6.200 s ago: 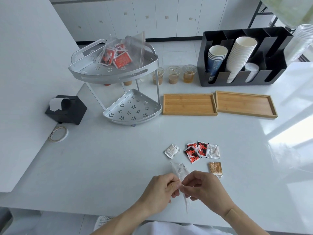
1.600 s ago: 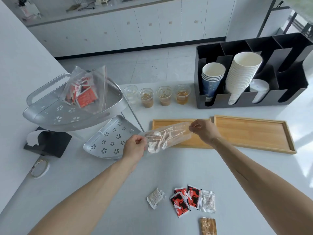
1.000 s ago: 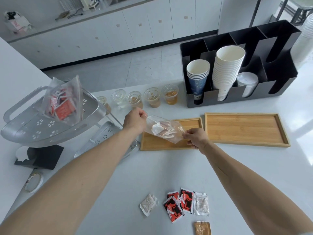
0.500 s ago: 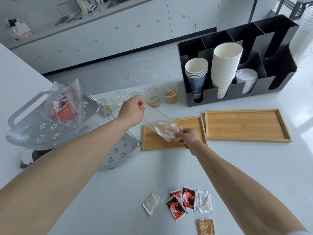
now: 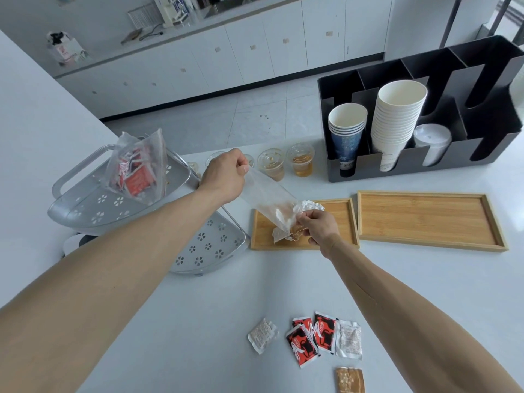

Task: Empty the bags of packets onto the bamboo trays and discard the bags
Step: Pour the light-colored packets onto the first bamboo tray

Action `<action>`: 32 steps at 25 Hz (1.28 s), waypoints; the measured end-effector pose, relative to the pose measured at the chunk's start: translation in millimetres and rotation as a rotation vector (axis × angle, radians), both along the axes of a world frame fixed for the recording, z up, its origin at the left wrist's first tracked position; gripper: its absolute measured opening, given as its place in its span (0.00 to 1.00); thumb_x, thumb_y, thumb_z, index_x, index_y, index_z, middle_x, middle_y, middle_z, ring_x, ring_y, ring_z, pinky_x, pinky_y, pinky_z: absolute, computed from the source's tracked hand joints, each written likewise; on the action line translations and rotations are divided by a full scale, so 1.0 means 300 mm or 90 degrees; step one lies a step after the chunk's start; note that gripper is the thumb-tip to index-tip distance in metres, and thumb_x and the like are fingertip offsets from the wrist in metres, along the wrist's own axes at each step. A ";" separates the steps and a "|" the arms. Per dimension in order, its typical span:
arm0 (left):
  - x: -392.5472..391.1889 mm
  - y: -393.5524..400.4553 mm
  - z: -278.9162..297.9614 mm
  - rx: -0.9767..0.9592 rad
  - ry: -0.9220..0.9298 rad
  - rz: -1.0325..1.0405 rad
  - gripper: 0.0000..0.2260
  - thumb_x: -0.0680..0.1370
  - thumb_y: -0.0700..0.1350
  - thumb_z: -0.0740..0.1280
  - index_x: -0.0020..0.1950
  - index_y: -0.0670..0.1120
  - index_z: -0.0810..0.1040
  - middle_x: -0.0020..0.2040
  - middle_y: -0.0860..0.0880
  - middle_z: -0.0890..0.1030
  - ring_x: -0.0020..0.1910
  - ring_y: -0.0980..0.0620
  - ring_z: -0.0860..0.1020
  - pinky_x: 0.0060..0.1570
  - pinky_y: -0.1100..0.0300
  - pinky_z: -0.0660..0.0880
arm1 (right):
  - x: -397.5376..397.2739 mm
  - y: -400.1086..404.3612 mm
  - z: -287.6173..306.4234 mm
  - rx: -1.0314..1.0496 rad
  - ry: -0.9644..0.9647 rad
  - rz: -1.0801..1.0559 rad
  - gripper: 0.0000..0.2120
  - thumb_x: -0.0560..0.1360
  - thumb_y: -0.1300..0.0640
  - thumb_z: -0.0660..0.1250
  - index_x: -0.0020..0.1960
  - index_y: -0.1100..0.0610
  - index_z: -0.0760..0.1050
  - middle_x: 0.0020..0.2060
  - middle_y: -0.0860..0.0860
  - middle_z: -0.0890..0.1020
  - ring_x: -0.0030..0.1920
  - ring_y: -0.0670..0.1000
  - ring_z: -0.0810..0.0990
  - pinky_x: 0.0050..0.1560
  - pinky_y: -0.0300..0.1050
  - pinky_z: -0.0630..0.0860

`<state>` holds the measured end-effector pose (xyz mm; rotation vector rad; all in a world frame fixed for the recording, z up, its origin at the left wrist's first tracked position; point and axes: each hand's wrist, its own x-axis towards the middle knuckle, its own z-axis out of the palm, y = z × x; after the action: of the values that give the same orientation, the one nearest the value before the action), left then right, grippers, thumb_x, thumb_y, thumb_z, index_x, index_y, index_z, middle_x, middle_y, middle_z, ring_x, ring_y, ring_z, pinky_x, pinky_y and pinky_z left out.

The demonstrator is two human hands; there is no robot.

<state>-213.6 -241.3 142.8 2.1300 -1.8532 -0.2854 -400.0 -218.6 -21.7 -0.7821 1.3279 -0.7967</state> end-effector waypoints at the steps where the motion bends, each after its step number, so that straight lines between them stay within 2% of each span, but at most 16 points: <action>1: -0.007 0.006 -0.001 -0.003 -0.002 -0.001 0.04 0.80 0.43 0.62 0.49 0.48 0.76 0.47 0.49 0.78 0.46 0.47 0.74 0.46 0.54 0.72 | -0.009 0.003 0.002 -0.001 0.004 0.000 0.10 0.77 0.58 0.68 0.37 0.56 0.75 0.30 0.50 0.80 0.23 0.45 0.72 0.22 0.37 0.64; 9: -0.080 0.062 0.019 -0.034 0.016 0.005 0.06 0.80 0.41 0.61 0.45 0.50 0.73 0.48 0.50 0.78 0.47 0.46 0.75 0.45 0.53 0.73 | -0.083 0.040 0.045 -0.022 0.035 -0.003 0.07 0.77 0.56 0.68 0.40 0.56 0.77 0.35 0.49 0.81 0.28 0.47 0.73 0.26 0.39 0.66; 13: -0.092 0.174 -0.030 -0.069 0.119 0.068 0.05 0.80 0.41 0.61 0.46 0.48 0.73 0.47 0.49 0.78 0.46 0.48 0.75 0.46 0.56 0.70 | -0.137 0.090 0.072 -0.036 0.039 0.009 0.06 0.77 0.54 0.68 0.42 0.55 0.78 0.38 0.49 0.82 0.32 0.47 0.74 0.28 0.40 0.69; 16: -0.078 0.313 -0.099 -0.092 0.204 0.112 0.04 0.80 0.41 0.63 0.46 0.49 0.74 0.40 0.55 0.76 0.43 0.52 0.74 0.38 0.69 0.65 | -0.208 0.153 0.075 -0.028 0.016 0.011 0.05 0.75 0.53 0.69 0.43 0.53 0.77 0.41 0.48 0.81 0.39 0.49 0.75 0.37 0.42 0.71; 17: -0.067 0.360 -0.124 -0.094 0.235 0.131 0.03 0.80 0.41 0.64 0.47 0.48 0.75 0.39 0.56 0.75 0.42 0.53 0.74 0.37 0.70 0.65 | -0.230 0.176 0.075 -0.033 0.012 0.024 0.05 0.75 0.52 0.70 0.44 0.53 0.77 0.42 0.48 0.81 0.41 0.49 0.76 0.40 0.43 0.72; 19: -0.033 0.456 -0.178 -0.084 0.324 0.172 0.02 0.79 0.41 0.65 0.49 0.45 0.77 0.40 0.53 0.77 0.43 0.51 0.76 0.43 0.64 0.71 | -0.252 0.226 0.078 -0.051 0.007 0.061 0.06 0.76 0.52 0.70 0.44 0.54 0.77 0.45 0.49 0.82 0.43 0.50 0.77 0.44 0.45 0.72; 21: 0.008 0.558 -0.232 -0.055 0.436 0.213 0.02 0.80 0.41 0.65 0.48 0.45 0.76 0.44 0.48 0.78 0.45 0.49 0.76 0.44 0.56 0.78 | -0.240 0.280 0.084 -0.065 0.010 0.097 0.06 0.76 0.52 0.70 0.46 0.54 0.77 0.45 0.50 0.84 0.42 0.49 0.79 0.43 0.45 0.73; 23: 0.064 0.673 -0.283 -0.031 0.493 0.250 0.04 0.80 0.41 0.63 0.47 0.47 0.74 0.46 0.47 0.79 0.45 0.49 0.77 0.42 0.56 0.78 | -0.193 0.343 0.087 -0.076 0.034 0.146 0.05 0.76 0.53 0.69 0.46 0.55 0.79 0.43 0.49 0.87 0.39 0.48 0.79 0.40 0.43 0.73; 27: 0.204 0.875 -0.379 -0.008 0.504 0.314 0.05 0.82 0.41 0.61 0.46 0.47 0.72 0.44 0.47 0.83 0.42 0.51 0.79 0.41 0.55 0.76 | -0.056 0.461 0.071 -0.080 0.078 0.239 0.04 0.74 0.56 0.70 0.44 0.56 0.81 0.39 0.49 0.87 0.33 0.47 0.77 0.34 0.41 0.71; 32: 0.433 1.083 -0.463 -0.025 0.546 0.421 0.05 0.80 0.36 0.64 0.46 0.44 0.73 0.41 0.46 0.83 0.41 0.51 0.80 0.39 0.57 0.73 | 0.209 0.609 0.035 -0.039 0.100 0.331 0.05 0.72 0.61 0.70 0.38 0.54 0.81 0.34 0.48 0.84 0.30 0.46 0.76 0.30 0.38 0.69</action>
<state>-83.5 83.5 3.8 1.9772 -0.6462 -0.8163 -337.3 -35.7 -11.1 -1.1952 1.1631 -0.3665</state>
